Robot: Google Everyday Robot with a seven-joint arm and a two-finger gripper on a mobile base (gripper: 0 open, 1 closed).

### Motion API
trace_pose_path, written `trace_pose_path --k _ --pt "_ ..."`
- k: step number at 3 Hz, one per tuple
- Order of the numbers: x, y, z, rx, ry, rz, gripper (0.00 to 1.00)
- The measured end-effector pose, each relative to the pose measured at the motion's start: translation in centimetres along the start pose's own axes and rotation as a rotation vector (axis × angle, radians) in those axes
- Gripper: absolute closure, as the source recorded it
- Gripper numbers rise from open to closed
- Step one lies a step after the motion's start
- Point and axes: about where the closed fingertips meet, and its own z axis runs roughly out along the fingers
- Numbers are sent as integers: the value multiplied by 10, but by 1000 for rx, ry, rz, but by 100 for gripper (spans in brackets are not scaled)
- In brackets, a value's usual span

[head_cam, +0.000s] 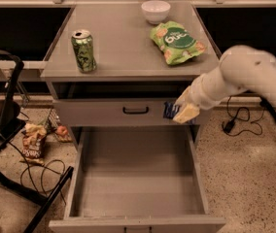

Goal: Pick rxbar blueberry from middle drawer and place on counter

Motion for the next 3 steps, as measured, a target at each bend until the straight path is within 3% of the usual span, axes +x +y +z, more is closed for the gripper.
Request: trace_pose_path --k 1,2,3 --pt "-21 -23 -74 9 30 -48 100" --pt "-40 -32 -132 9 49 -83 100" --pt "-66 -44 -152 46 52 -108 100"
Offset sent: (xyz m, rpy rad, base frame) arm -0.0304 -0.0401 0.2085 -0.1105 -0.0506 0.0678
